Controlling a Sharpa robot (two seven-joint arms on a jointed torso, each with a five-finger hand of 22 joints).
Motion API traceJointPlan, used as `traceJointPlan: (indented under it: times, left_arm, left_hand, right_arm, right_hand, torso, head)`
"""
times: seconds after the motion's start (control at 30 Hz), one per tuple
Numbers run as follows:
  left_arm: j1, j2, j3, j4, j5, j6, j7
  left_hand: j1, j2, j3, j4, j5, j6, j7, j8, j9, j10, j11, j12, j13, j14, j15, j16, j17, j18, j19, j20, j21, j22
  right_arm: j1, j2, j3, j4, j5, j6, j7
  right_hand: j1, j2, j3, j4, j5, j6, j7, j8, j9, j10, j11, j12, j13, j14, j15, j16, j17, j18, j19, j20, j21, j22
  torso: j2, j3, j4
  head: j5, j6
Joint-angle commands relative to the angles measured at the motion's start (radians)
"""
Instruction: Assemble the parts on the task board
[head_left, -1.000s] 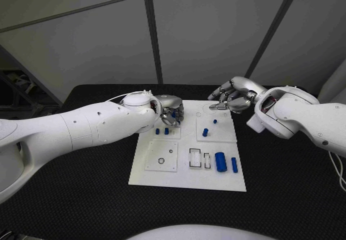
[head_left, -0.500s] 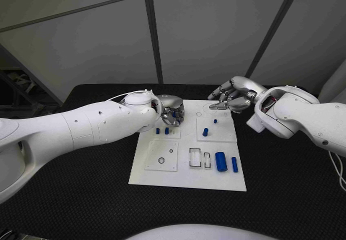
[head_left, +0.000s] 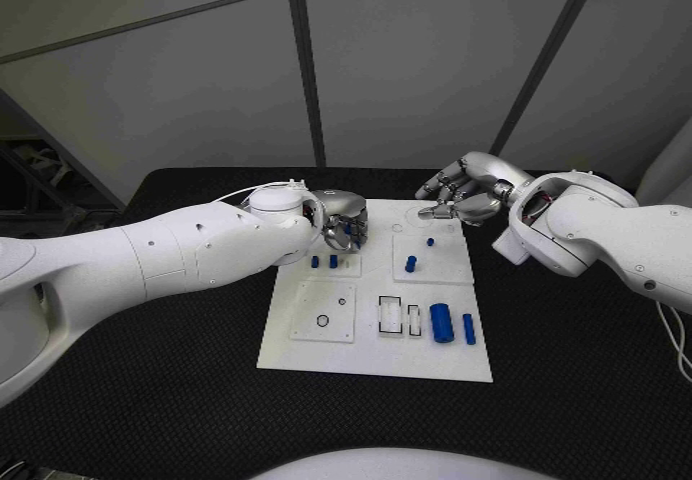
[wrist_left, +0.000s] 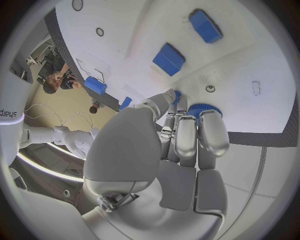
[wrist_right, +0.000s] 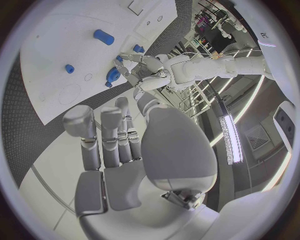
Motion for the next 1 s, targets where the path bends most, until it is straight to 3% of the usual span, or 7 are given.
traceJointPlan:
  times: [0.03, 0.17, 0.3, 0.53, 0.63, 0.8, 1.0]
  left_arm:
    - [-0.004, -0.010, -0.002, 0.010, -0.010, -0.013, 0.012]
    - [-0.005, -0.025, 0.003, 0.028, -0.010, -0.032, 0.019]
    - [-0.005, -0.036, 0.023, 0.041, -0.010, -0.044, 0.021]
    - [-0.005, -0.066, 0.081, 0.072, -0.002, -0.061, 0.018]
    - [-0.005, -0.084, 0.100, 0.087, 0.003, -0.058, 0.011]
    - [-0.005, -0.115, 0.111, 0.104, 0.011, -0.037, -0.004]
    - [-0.006, -0.152, 0.115, 0.115, 0.023, -0.006, -0.020]
  left_hand:
    - [-0.002, 0.008, 0.000, -0.008, 0.004, 0.006, 0.001, 0.002, -0.003, 0.004, 0.001, 0.003, 0.001, 0.047, 0.004, 0.002, -0.002, -0.111, 0.008, 0.000, 0.007, 0.002]
    - [-0.007, 0.008, -0.001, -0.008, 0.004, 0.008, 0.001, 0.002, -0.004, 0.005, 0.001, 0.003, 0.000, 0.047, 0.005, 0.003, -0.003, -0.111, 0.009, 0.000, 0.010, 0.004]
    - [-0.011, 0.009, -0.002, -0.009, 0.004, 0.010, 0.001, 0.002, -0.005, 0.006, 0.001, 0.003, -0.001, 0.047, 0.005, 0.004, -0.003, -0.112, 0.009, 0.001, 0.011, 0.006]
    - [-0.016, 0.009, -0.002, -0.010, 0.005, 0.013, 0.002, 0.003, -0.006, 0.007, 0.001, 0.004, -0.003, 0.047, 0.005, 0.005, -0.004, -0.112, 0.009, 0.001, 0.013, 0.007]
    - [-0.017, 0.009, -0.003, -0.010, 0.005, 0.014, 0.002, 0.003, -0.007, 0.007, 0.001, 0.004, -0.003, 0.047, 0.005, 0.005, -0.004, -0.112, 0.009, 0.001, 0.013, 0.008]
    - [-0.019, 0.009, -0.003, -0.010, 0.005, 0.015, 0.002, 0.003, -0.007, 0.008, 0.001, 0.004, -0.004, 0.047, 0.005, 0.005, -0.004, -0.112, 0.009, 0.001, 0.014, 0.009]
    - [-0.028, 0.009, -0.006, -0.011, 0.001, 0.017, 0.001, 0.002, -0.010, 0.009, 0.000, 0.004, -0.006, 0.046, 0.005, 0.004, -0.008, -0.111, 0.007, 0.001, 0.013, 0.008]
  right_arm:
    - [0.002, 0.000, 0.001, 0.002, -0.002, 0.002, 0.009]
    - [0.002, -0.001, 0.001, 0.001, -0.002, 0.001, 0.010]
    - [0.002, -0.001, 0.001, -0.001, -0.002, 0.001, 0.011]
    - [0.002, -0.001, 0.001, -0.005, -0.002, 0.000, 0.012]
    - [0.002, -0.001, 0.001, -0.006, -0.002, -0.001, 0.012]
    - [0.002, -0.002, 0.001, -0.006, -0.002, -0.001, 0.012]
    - [0.002, -0.006, 0.001, -0.005, -0.002, -0.001, 0.011]
  right_hand:
    - [-0.006, 0.000, 0.003, 0.005, 0.004, -0.005, 0.002, 0.000, 0.002, -0.003, -0.003, 0.006, 0.001, 0.009, -0.001, -0.001, 0.001, 0.009, 0.008, 0.001, -0.001, 0.002]
    - [-0.006, 0.000, 0.003, 0.005, 0.004, -0.005, 0.002, 0.000, 0.002, -0.003, -0.003, 0.006, 0.001, 0.009, -0.001, -0.001, 0.001, 0.009, 0.008, 0.001, -0.001, 0.002]
    - [-0.006, 0.000, 0.003, 0.005, 0.004, -0.005, 0.002, 0.000, 0.002, -0.003, -0.003, 0.006, 0.001, 0.009, -0.001, -0.001, 0.001, 0.009, 0.008, 0.001, -0.001, 0.002]
    - [-0.006, 0.000, 0.003, 0.005, 0.004, -0.005, 0.002, 0.000, 0.002, -0.003, -0.003, 0.006, 0.001, 0.009, -0.001, -0.001, 0.001, 0.009, 0.008, 0.001, -0.001, 0.002]
    - [-0.006, 0.000, 0.003, 0.005, 0.004, -0.005, 0.002, 0.000, 0.002, -0.003, -0.003, 0.006, 0.001, 0.009, -0.001, -0.001, 0.001, 0.009, 0.008, 0.001, -0.001, 0.002]
    - [-0.006, 0.000, 0.003, 0.005, 0.004, -0.005, 0.002, 0.000, 0.002, -0.003, -0.003, 0.006, 0.001, 0.009, -0.001, -0.001, 0.001, 0.009, 0.008, 0.001, -0.001, 0.002]
    - [-0.006, 0.000, 0.003, 0.005, 0.004, -0.005, 0.002, 0.000, 0.002, -0.003, -0.003, 0.006, 0.001, 0.009, -0.001, -0.001, 0.001, 0.009, 0.008, 0.001, -0.001, 0.002]
  torso:
    - [-0.001, -0.0006, 0.0007]
    - [-0.001, -0.0002, 0.0008]
    - [-0.002, -0.0001, 0.0009]
    - [-0.002, -0.0007, 0.0021]
    - [-0.002, -0.0004, 0.0025]
    - [-0.001, 0.0005, 0.0023]
    - [0.000, 0.0001, 0.0010]
  head:
    - [-0.002, 0.002]
    - [-0.001, 0.004]
    - [0.000, 0.006]
    - [0.005, 0.011]
    - [0.006, 0.012]
    - [0.009, 0.014]
    - [0.010, 0.013]
